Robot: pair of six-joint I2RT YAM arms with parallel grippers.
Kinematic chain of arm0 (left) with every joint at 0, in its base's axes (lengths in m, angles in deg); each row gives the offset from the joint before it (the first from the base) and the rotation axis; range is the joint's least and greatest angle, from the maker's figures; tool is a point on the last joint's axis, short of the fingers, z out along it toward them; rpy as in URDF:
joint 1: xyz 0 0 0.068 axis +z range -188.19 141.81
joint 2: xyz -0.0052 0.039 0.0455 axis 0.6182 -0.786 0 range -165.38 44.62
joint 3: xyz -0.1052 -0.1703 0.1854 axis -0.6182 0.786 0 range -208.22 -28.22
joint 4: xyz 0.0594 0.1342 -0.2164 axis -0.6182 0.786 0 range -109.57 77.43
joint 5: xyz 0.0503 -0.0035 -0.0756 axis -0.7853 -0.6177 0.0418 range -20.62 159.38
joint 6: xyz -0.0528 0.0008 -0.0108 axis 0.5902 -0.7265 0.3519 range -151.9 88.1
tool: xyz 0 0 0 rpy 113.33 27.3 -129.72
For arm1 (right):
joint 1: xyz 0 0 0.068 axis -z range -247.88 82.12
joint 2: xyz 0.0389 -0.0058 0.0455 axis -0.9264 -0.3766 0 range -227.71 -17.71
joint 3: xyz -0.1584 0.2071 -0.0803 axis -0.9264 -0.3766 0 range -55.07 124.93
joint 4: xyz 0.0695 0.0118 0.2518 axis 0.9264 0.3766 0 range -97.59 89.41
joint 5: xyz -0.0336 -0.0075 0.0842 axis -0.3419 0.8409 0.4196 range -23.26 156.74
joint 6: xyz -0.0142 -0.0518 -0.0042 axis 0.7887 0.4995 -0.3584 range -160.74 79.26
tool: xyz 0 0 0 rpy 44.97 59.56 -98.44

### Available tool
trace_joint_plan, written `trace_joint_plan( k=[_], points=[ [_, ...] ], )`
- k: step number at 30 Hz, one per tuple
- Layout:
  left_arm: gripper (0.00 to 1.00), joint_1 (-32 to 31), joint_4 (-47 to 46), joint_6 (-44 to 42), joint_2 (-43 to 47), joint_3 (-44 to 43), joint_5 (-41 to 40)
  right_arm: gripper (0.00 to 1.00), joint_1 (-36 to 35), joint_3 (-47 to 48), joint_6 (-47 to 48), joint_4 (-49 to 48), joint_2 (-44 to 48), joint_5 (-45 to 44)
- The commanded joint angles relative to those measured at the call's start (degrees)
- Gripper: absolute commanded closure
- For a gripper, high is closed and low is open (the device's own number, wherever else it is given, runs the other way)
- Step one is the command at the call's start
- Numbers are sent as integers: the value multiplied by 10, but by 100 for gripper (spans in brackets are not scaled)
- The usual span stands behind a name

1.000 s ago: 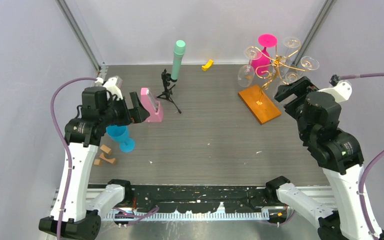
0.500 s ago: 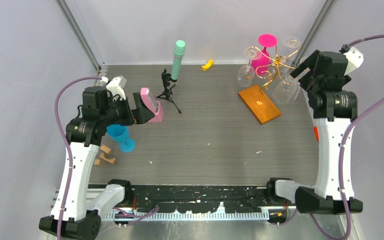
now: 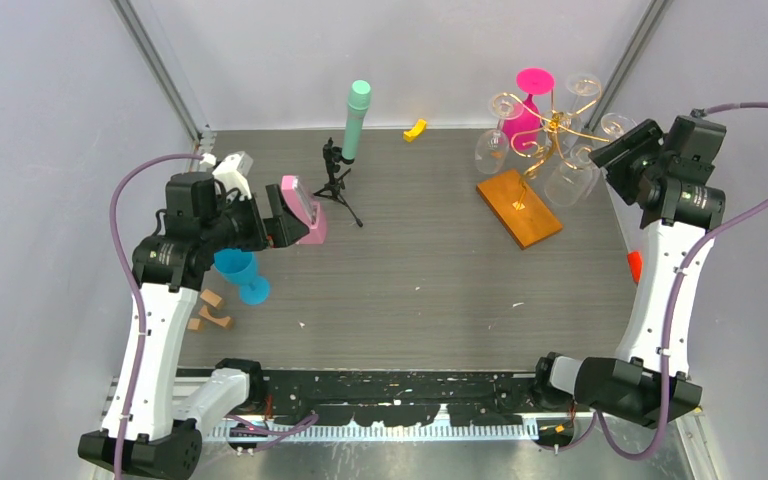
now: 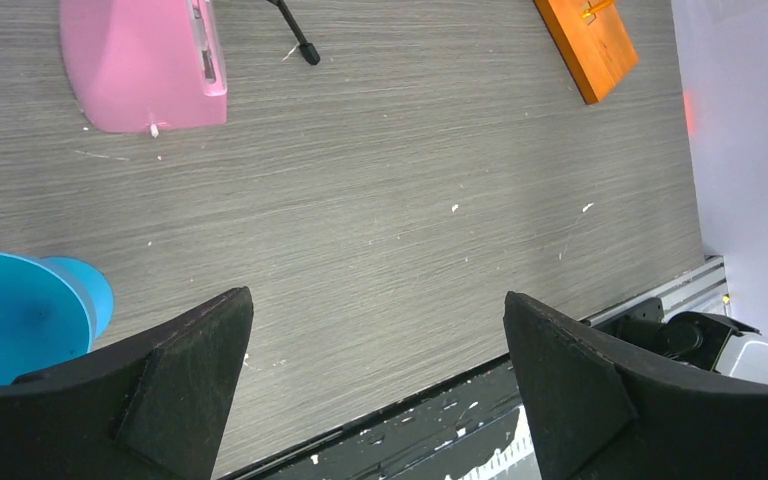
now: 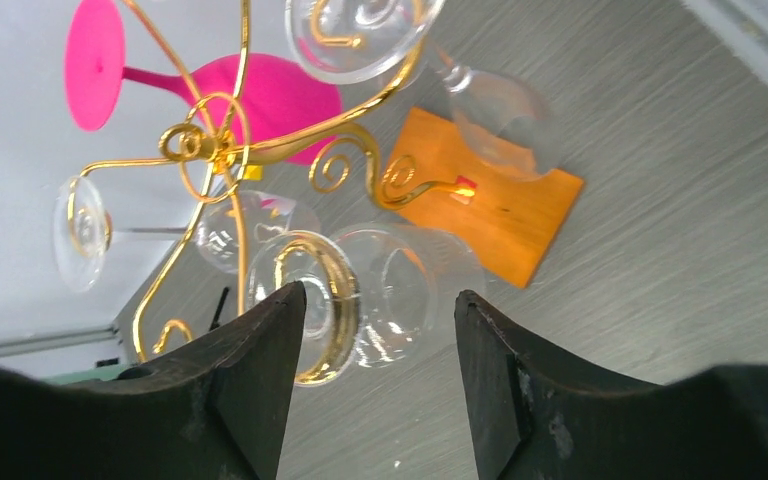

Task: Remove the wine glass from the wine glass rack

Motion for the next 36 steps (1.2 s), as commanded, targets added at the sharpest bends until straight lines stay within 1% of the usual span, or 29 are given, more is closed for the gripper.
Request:
trace_joint_plan(
  k=[1, 3, 5, 6, 10, 13, 20, 22, 23, 26, 36],
  points=[
    [0, 1, -13, 6, 5, -1, -3, 39, 9, -18, -24, -50, 17, 97],
    [0, 1, -11, 6, 6, 0, -3, 42, 12, -28, -32, -61, 19, 110],
    [0, 1, -12, 6, 7, 1, -3, 48, 15, -36, -40, -66, 21, 119],
    [0, 1, -12, 6, 8, 2, -3, 54, 16, -40, -43, -67, 20, 121],
    [0, -2, -12, 4, 14, 8, -3, 69, 17, -47, -55, -68, 17, 124],
    [0, -7, -11, 2, 20, 17, -6, 76, 17, -46, -61, -70, 20, 116],
    [0, -20, -3, -6, 23, 21, -25, 88, 17, -56, -77, -81, 33, 96],
    [0, -23, -3, -8, 23, 20, -28, 93, 17, -67, -92, -103, 41, 97],
    [0, -25, -2, -8, 24, 20, -29, 97, 17, -71, -104, -109, 49, 98],
    [0, -27, -1, -10, 25, 19, -33, 100, 17, -85, -126, -131, 66, 98],
    [0, -30, -3, -11, 25, 24, -43, 100, 17, -93, -158, -144, 94, 87]
  ],
)
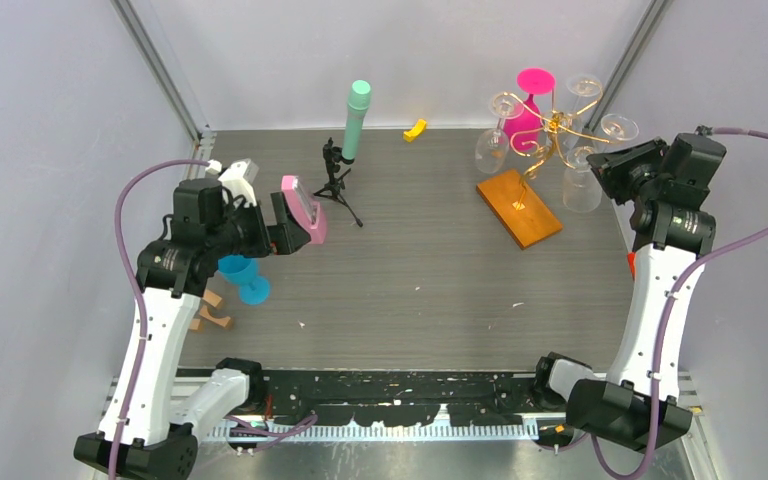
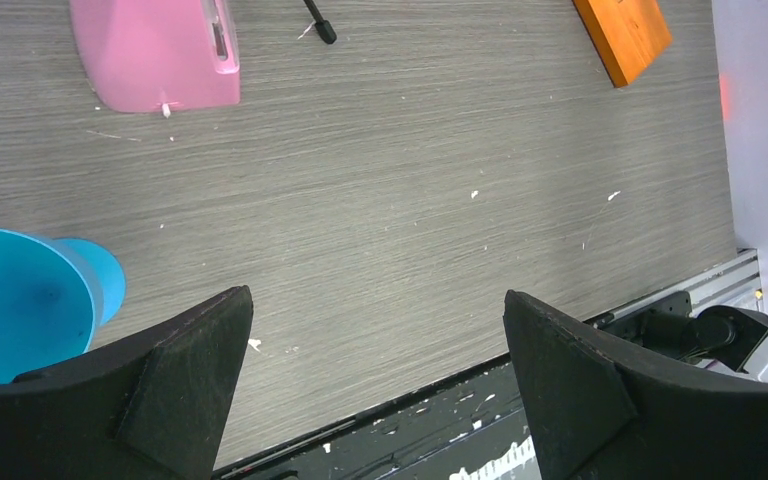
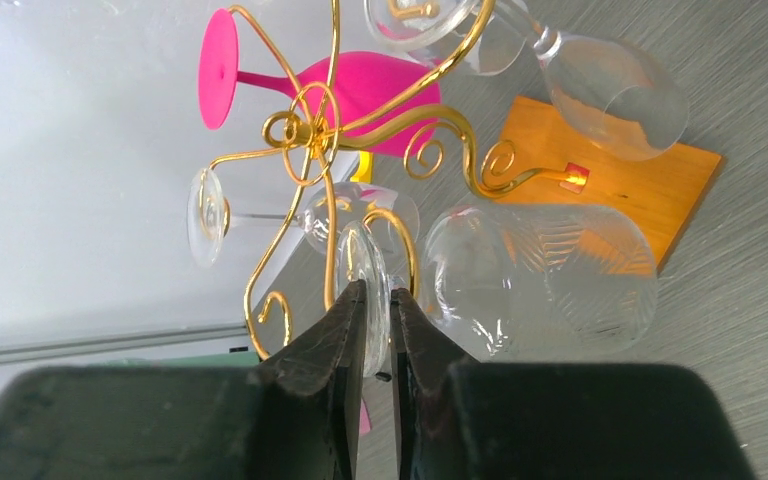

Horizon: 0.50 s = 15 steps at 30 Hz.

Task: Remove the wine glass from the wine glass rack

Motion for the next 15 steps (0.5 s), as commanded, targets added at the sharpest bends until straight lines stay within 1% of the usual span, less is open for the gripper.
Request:
trace_joint_plan(
  k=[1, 10, 15],
  points=[
    [0, -2, -6, -12, 11, 2, -7, 100, -1, -5, -25, -45, 31, 2],
    [0, -2, -6, -11, 6, 0, -7, 100, -1, -44, -85, -91, 64, 0],
    [0, -2, -5, -11, 5, -2, -9, 100, -1, -49, -115, -119, 82, 7]
  ],
)
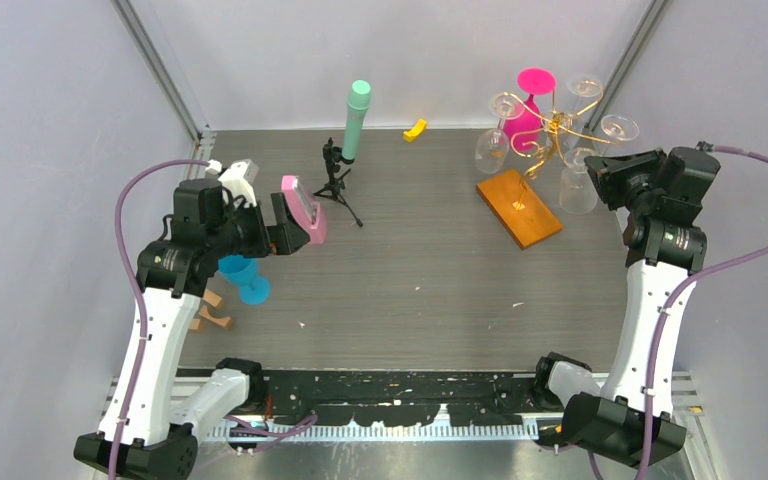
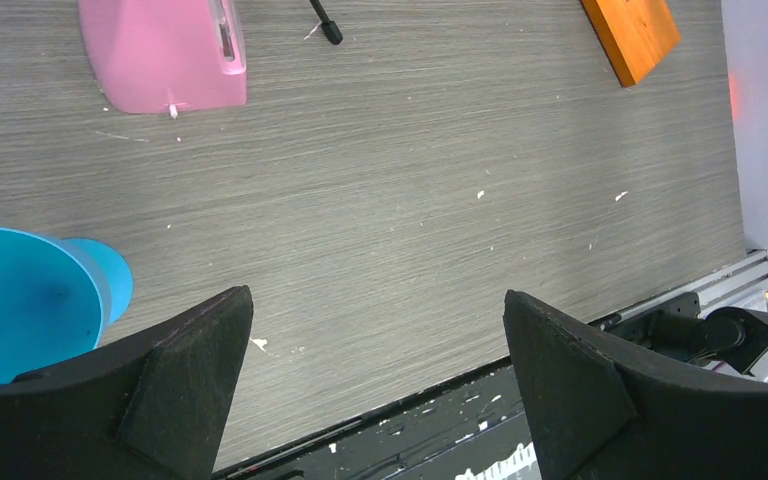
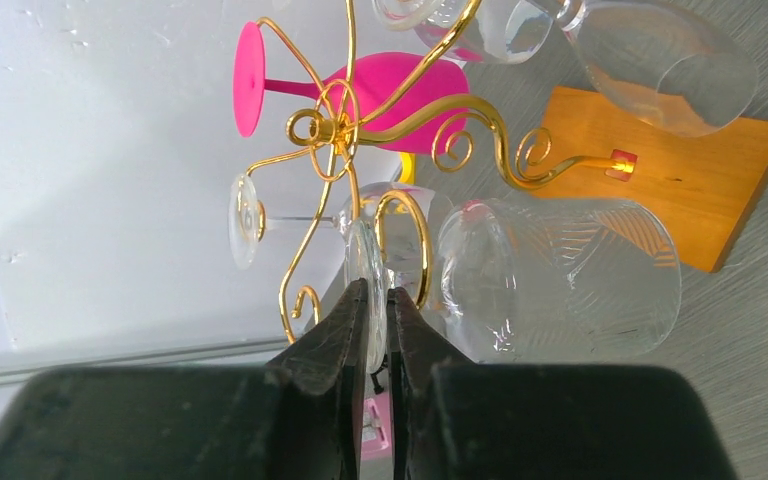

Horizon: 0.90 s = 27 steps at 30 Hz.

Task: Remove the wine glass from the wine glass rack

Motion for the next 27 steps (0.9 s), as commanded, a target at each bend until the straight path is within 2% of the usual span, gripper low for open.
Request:
trace_joint_plan(
  k=[1, 12, 27],
  points=[
    [0, -2, -6, -5, 4, -4, -3, 100, 2, 14, -35, -69, 36, 7],
    [0, -3, -7, -3, 3, -5, -3, 100, 2, -9, -79, -126, 32, 62],
    [0, -3, -6, -2, 0, -4, -6, 100, 2, -26, -111, -191, 3, 86]
  ],
)
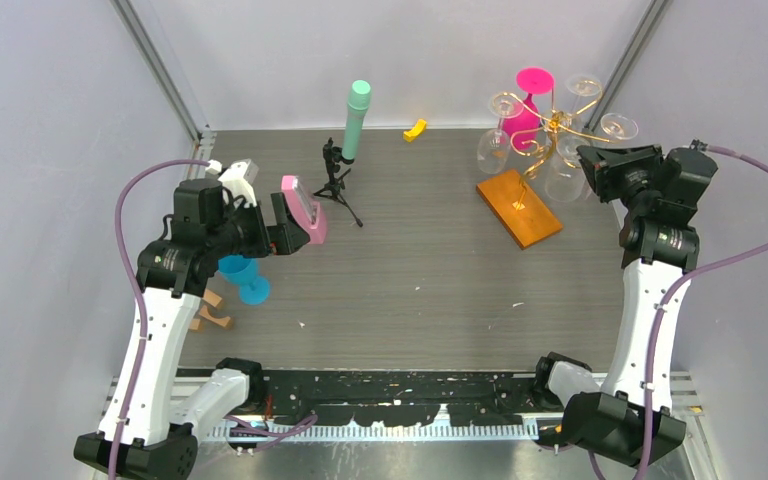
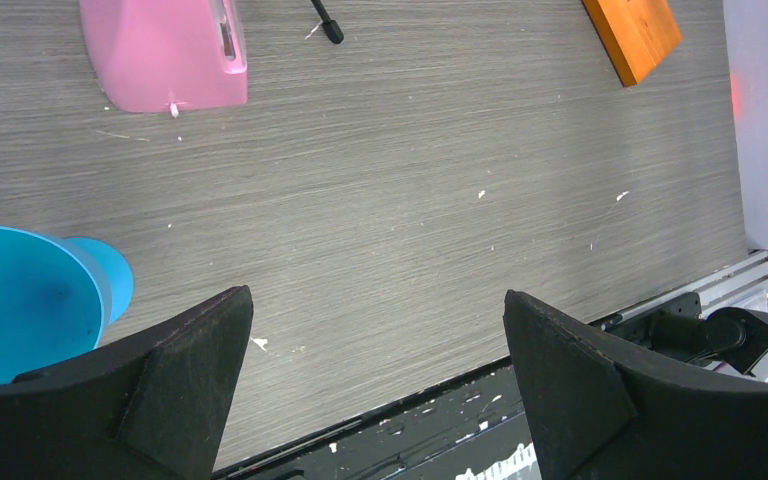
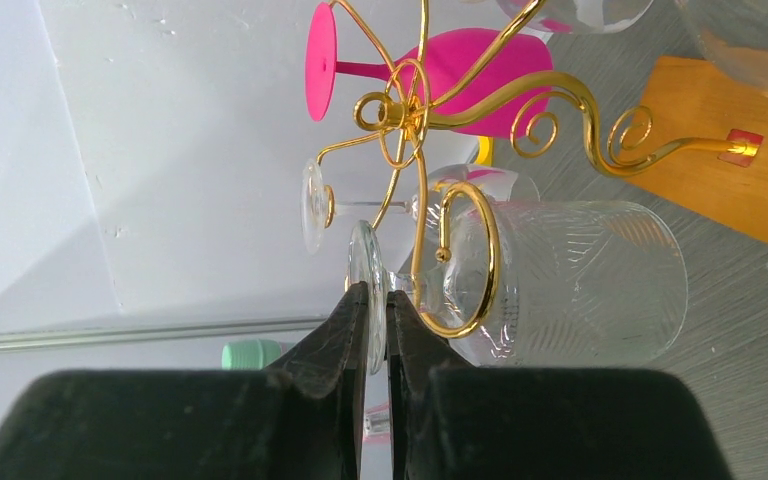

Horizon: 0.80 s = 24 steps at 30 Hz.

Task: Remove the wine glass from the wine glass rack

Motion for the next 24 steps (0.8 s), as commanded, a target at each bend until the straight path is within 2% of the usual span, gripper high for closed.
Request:
trace_joint_plan(
  k=[1, 15, 24],
  points=[
    [0, -2, -6, -1, 0, -5, -4, 100, 1, 11, -26, -104, -6, 23],
    [0, -2, -4, 2, -1, -6, -4, 100, -3, 12, -34, -116, -27, -7],
    [0, -2, -4, 2, -1, -4, -5, 100, -40, 22, -16, -113, -43, -63]
  ],
)
